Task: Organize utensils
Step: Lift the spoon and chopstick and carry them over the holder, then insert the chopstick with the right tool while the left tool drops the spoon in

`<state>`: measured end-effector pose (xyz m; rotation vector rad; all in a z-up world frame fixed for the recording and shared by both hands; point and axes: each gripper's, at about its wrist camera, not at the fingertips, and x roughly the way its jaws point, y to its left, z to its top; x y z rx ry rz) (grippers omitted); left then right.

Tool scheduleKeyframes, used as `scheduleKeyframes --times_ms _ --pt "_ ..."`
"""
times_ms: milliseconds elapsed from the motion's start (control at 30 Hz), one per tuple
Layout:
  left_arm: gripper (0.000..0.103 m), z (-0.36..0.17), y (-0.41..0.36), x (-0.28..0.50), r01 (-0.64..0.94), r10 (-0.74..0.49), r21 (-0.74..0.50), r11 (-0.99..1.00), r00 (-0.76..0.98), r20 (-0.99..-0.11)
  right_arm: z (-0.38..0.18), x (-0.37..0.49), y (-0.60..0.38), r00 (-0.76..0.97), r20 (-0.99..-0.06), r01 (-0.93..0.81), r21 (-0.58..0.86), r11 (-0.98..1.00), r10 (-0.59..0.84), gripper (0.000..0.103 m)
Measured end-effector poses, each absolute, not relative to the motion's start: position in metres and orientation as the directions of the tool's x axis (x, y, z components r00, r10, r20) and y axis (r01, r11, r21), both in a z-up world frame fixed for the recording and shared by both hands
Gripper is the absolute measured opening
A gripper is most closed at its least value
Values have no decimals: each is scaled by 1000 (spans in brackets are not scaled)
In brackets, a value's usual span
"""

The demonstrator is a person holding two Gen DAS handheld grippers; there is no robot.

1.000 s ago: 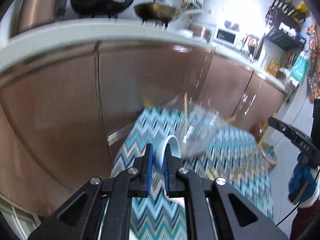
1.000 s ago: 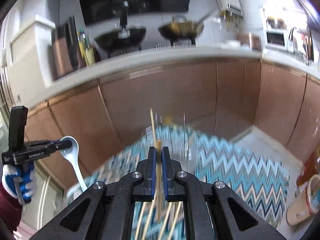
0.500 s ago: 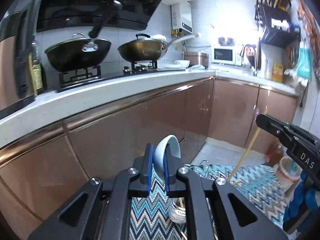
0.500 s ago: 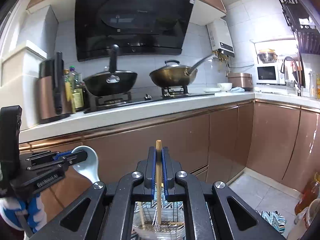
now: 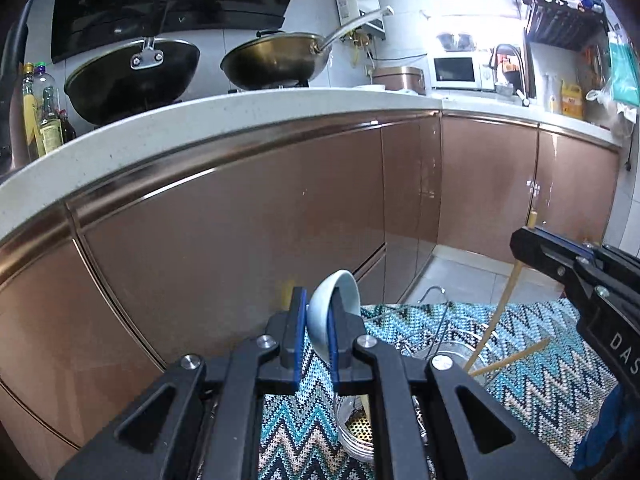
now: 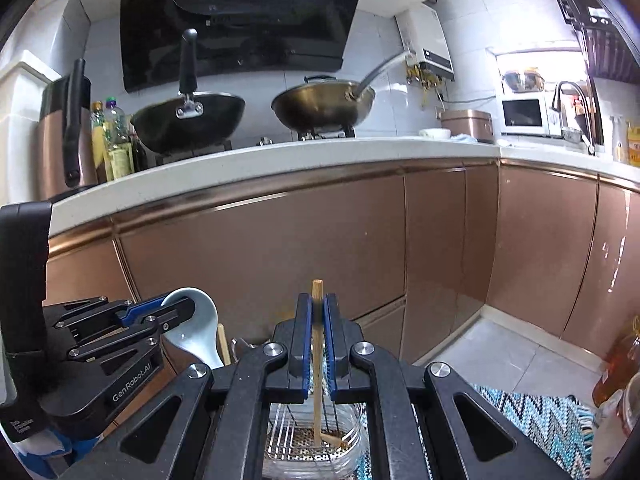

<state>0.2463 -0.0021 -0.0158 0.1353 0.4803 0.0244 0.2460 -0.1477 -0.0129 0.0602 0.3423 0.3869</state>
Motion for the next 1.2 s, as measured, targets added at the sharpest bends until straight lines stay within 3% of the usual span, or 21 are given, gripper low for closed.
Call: scheduleKeyframes --times_ms 767,967,1200 --pt "9 -33 -11 249 -2 86 176 984 877 -472 -48 244 -154 839 -405 -334 144 932 363 11" --pt "9 -36 -14 247 1 95 196 981 875 -475 -50 240 -156 837 -411 -328 150 933 361 19" --pt "12 -39 -15 248 7 94 200 980 866 -491 -45 233 -158 842 -404 -324 149 934 357 37"
